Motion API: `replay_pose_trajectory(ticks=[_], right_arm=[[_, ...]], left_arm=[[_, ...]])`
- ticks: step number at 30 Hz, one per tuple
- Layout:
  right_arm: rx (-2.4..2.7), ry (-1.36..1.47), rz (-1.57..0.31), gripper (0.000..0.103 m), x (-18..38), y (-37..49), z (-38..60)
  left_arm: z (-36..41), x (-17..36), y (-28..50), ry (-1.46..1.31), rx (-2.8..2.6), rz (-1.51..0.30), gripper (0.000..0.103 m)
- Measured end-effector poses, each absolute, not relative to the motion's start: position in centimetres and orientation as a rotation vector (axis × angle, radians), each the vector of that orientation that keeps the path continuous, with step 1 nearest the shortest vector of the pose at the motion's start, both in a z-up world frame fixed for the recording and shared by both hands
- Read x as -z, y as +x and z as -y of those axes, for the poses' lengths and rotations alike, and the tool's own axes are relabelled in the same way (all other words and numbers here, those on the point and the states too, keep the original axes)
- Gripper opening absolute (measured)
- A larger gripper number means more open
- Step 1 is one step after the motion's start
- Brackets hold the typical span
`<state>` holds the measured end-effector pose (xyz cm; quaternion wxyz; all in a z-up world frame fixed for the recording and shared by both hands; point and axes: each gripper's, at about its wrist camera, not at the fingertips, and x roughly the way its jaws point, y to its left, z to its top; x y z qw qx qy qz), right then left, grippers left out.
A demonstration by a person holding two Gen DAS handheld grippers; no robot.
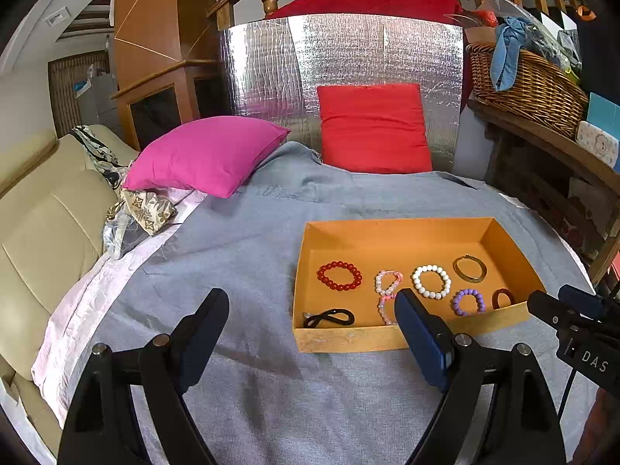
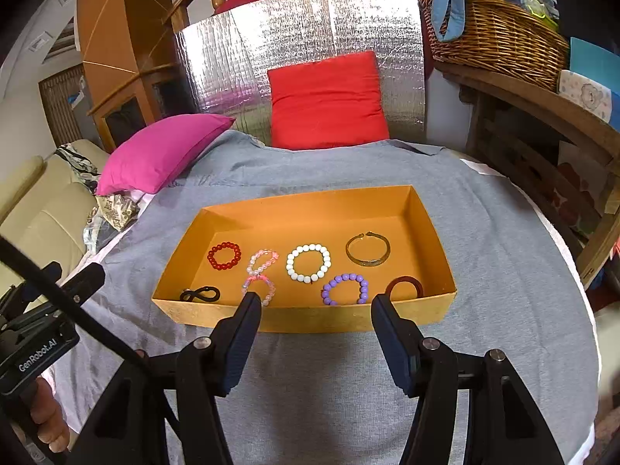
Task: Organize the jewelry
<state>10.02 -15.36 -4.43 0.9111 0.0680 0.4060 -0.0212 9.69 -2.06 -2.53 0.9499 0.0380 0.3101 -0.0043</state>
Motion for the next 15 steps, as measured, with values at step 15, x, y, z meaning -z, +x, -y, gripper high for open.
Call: replay_pose_trajectory(ticks=[15], right_arm=[[0.043,0.142,-0.837,0.063,4.45,10.08,15.42]], left_arm=[[2.09,2.59,9.71,0.086,0.015,-0.634,0.088]])
